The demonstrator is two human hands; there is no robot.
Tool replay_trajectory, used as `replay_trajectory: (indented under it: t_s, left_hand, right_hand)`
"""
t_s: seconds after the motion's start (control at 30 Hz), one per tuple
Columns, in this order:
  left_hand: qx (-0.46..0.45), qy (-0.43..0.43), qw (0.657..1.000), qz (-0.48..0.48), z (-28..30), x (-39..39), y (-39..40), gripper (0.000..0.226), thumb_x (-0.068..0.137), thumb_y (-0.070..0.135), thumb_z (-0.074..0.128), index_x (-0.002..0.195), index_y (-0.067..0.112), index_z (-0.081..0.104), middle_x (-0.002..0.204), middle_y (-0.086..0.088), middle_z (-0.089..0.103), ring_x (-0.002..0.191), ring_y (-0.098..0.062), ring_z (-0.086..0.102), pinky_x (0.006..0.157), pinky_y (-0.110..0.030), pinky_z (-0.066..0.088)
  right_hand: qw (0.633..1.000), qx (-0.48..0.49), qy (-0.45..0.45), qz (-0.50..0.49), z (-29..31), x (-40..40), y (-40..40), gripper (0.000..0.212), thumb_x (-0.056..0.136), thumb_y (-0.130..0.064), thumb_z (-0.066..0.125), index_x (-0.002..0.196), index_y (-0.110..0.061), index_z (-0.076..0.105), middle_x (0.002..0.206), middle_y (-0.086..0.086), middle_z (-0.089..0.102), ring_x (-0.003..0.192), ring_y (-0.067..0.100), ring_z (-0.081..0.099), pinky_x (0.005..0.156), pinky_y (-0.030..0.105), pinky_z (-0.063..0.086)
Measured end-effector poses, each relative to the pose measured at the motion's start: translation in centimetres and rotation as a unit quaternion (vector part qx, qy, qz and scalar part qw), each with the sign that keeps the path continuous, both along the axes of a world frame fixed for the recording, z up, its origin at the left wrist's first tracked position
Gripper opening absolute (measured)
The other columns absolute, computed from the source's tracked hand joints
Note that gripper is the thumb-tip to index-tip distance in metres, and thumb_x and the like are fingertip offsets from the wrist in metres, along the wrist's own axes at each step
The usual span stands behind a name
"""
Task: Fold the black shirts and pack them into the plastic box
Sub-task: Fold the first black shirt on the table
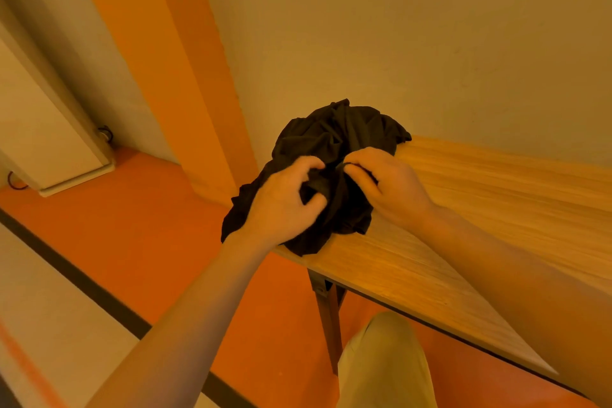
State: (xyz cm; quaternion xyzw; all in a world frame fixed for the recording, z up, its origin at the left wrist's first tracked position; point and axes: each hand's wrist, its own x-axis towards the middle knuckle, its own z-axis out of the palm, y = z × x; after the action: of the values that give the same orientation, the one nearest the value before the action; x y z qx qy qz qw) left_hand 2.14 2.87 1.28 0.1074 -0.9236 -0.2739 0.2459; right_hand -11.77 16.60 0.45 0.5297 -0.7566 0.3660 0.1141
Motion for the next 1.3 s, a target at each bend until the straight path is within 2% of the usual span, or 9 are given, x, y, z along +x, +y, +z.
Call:
replay_trajectory:
  t_s: [0.13, 0.23, 0.4, 0.47, 0.6, 0.77, 0.97, 1.17, 1.3]
  left_hand:
    - [0.014, -0.011, 0.999, -0.026, 0.0, -0.5, 0.4, 0.031, 0.091, 0.017, 0.06, 0.122, 0.02, 0.061, 0.115, 0.009, 0.062, 0.105, -0.002, 0.055, 0.09, -0.009, 0.042]
    - [0.055, 0.026, 0.998, 0.032, 0.4, -0.1, 0.0, 0.022, 0.093, 0.018, 0.06, 0.113, 0.022, 0.068, 0.106, 0.016, 0.062, 0.098, 0.006, 0.055, 0.088, -0.007, 0.041]
    - [0.004, 0.058, 0.998, 0.012, 0.5, -0.3, 0.8, 0.014, 0.088, 0.023, 0.067, 0.099, 0.022, 0.075, 0.094, 0.01, 0.072, 0.086, -0.001, 0.065, 0.08, -0.022, 0.053]
    - [-0.008, 0.077, 0.997, 0.012, 0.2, -0.5, 1.1, 0.013, 0.086, 0.023, 0.07, 0.098, 0.021, 0.075, 0.089, 0.009, 0.072, 0.081, -0.002, 0.065, 0.076, -0.023, 0.054]
    - [0.011, 0.114, 0.993, 0.032, 0.1, -0.1, 0.8, 0.01, 0.084, 0.018, 0.072, 0.094, 0.017, 0.073, 0.082, 0.018, 0.063, 0.077, 0.008, 0.059, 0.069, -0.007, 0.044]
    - [0.063, 0.135, 0.987, 0.068, -0.4, 1.2, -0.5, 0.01, 0.087, 0.021, 0.069, 0.095, 0.021, 0.074, 0.093, 0.018, 0.066, 0.084, -0.002, 0.059, 0.077, -0.017, 0.046]
    - [0.112, 0.152, 0.982, 0.007, 0.6, 0.1, 1.5, 0.019, 0.097, 0.025, 0.054, 0.109, 0.019, 0.069, 0.1, 0.014, 0.067, 0.096, -0.003, 0.061, 0.081, -0.015, 0.048]
    - [0.142, 0.214, 0.966, 0.026, 1.2, 0.1, 1.2, 0.021, 0.099, 0.025, 0.05, 0.111, 0.017, 0.065, 0.098, 0.012, 0.065, 0.093, -0.005, 0.061, 0.078, -0.026, 0.053]
    - [0.158, 0.223, 0.96, 0.062, 1.8, 0.5, 0.3, 0.015, 0.1, 0.024, 0.048, 0.105, 0.023, 0.062, 0.097, 0.015, 0.063, 0.094, 0.0, 0.059, 0.077, -0.017, 0.048]
  right_hand:
    - [1.0, -0.004, 0.015, -0.027, 0.0, -0.2, 0.1, 0.023, 0.097, -0.027, 0.05, 0.112, -0.019, 0.064, 0.103, -0.004, 0.065, 0.096, 0.009, 0.058, 0.076, 0.014, 0.043]
    - [0.995, 0.024, -0.028, -0.089, -0.1, -1.3, 1.1, 0.027, 0.096, -0.02, 0.053, 0.122, -0.02, 0.058, 0.107, -0.006, 0.06, 0.096, 0.006, 0.053, 0.079, 0.02, 0.047]
    - [0.991, 0.089, -0.072, 0.071, 0.4, 0.7, 1.1, 0.052, 0.082, -0.045, 0.063, 0.13, -0.027, 0.053, 0.114, -0.013, 0.059, 0.101, 0.001, 0.055, 0.084, 0.023, 0.05]
    - [0.99, 0.087, -0.075, 0.082, 0.2, 1.5, 0.6, 0.046, 0.083, -0.05, 0.059, 0.122, -0.027, 0.059, 0.104, -0.013, 0.065, 0.093, 0.001, 0.059, 0.078, 0.026, 0.053]
    - [0.993, 0.021, -0.108, 0.04, -0.3, 1.3, 0.3, 0.022, 0.094, -0.021, 0.056, 0.114, -0.022, 0.065, 0.093, -0.007, 0.068, 0.084, 0.005, 0.063, 0.074, 0.029, 0.055]
    - [0.989, 0.002, -0.149, 0.01, -0.1, 0.4, 1.3, 0.027, 0.097, -0.016, 0.049, 0.121, -0.021, 0.061, 0.097, 0.0, 0.068, 0.085, 0.016, 0.064, 0.074, 0.038, 0.055]
    - [0.988, -0.016, -0.156, 0.008, 0.2, 1.2, 0.6, 0.03, 0.094, -0.019, 0.057, 0.123, -0.022, 0.056, 0.103, -0.01, 0.062, 0.094, 0.0, 0.058, 0.077, 0.009, 0.046]
    - [0.99, 0.007, -0.131, -0.047, -0.2, -0.2, 1.5, 0.023, 0.093, -0.015, 0.058, 0.116, -0.016, 0.065, 0.103, -0.004, 0.066, 0.094, 0.007, 0.06, 0.083, 0.019, 0.051]
    - [0.98, -0.013, -0.192, -0.039, -0.4, -0.6, 1.8, 0.021, 0.094, -0.017, 0.057, 0.113, -0.016, 0.066, 0.101, -0.006, 0.066, 0.093, 0.003, 0.06, 0.08, 0.012, 0.047]
